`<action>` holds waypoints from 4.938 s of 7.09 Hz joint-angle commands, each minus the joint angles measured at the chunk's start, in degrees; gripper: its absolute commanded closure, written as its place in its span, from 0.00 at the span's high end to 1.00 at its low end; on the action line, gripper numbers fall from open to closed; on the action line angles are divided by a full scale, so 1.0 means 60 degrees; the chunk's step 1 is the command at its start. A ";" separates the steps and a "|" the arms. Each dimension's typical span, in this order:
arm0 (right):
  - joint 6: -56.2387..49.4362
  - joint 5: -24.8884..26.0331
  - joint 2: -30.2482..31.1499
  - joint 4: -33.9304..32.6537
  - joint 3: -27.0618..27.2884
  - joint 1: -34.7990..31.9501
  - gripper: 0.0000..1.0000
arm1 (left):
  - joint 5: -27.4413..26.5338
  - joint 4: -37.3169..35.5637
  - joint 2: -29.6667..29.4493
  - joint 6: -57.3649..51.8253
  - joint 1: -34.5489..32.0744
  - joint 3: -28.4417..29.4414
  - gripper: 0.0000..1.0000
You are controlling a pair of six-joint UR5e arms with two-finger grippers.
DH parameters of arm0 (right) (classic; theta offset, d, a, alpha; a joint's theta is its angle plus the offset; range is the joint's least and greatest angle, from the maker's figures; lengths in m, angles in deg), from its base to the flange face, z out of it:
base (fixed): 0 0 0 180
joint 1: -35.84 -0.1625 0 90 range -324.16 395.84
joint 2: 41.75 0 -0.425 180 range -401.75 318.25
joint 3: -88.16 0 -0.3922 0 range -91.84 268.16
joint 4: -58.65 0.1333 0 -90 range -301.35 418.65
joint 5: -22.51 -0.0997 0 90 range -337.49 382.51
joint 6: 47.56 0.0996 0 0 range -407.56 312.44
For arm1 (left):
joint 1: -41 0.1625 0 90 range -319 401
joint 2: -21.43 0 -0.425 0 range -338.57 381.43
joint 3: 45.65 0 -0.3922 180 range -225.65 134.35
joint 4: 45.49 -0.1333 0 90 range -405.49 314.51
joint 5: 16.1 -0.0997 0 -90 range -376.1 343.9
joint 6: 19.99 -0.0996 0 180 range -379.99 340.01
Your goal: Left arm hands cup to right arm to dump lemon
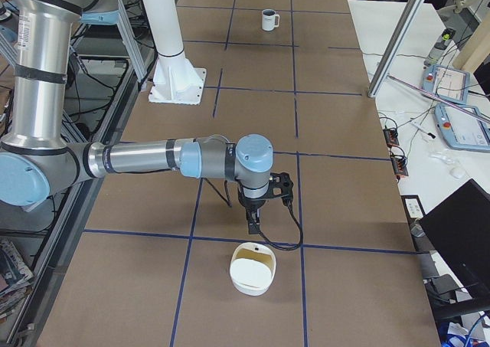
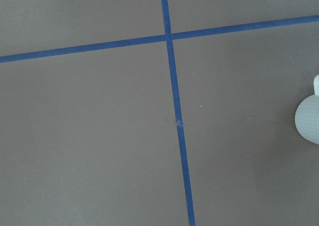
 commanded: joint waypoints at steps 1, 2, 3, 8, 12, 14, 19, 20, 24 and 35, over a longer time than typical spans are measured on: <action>0.0000 0.0008 -0.0015 0.0015 0.0000 0.0001 1.00 | 0.0000 0.0043 0.0050 -0.0043 0.0000 -0.0022 1.00; 0.0000 0.0023 -0.0044 0.0000 0.0000 0.0001 1.00 | 0.0000 0.0029 0.0036 -0.0015 0.0014 -0.0095 1.00; -0.0014 0.0023 -0.0074 0.0015 0.0000 0.0001 1.00 | -0.0029 0.0044 0.0021 -0.0029 0.0058 -0.0052 1.00; -0.0014 0.0037 -0.0147 0.0015 0.0000 0.0001 1.00 | 0.0132 0.0611 -0.0842 0.0015 0.0233 0.0024 1.00; -0.0015 0.0037 -0.0147 0.0015 -0.0059 0.0030 1.00 | -0.0155 0.3170 -0.0697 0.4525 0.2706 0.0211 1.00; 0.0000 0.0037 -0.0147 0.0015 -0.0030 0.0016 1.00 | -0.1314 0.5291 -0.0667 0.7181 0.3979 0.0707 1.00; -0.0015 0.0037 -0.0147 0.0015 -0.0030 0.0015 1.00 | -0.1275 0.6240 -0.0653 0.7925 0.4629 0.1135 1.00; -0.0015 0.0037 -0.0147 0.0015 -0.0030 0.0015 1.00 | -0.1260 0.6226 -0.0653 0.7925 0.4629 0.1135 0.83; -0.0015 0.0037 -0.0147 0.0015 -0.0044 0.0015 1.00 | -0.1260 0.6225 -0.0521 0.7925 0.5215 0.0989 0.13; 0.0014 -0.0885 -0.3007 0.4906 -0.1446 0.2880 0.99 | -0.0161 -0.0132 -0.5524 0.8915 0.5169 -0.0010 0.00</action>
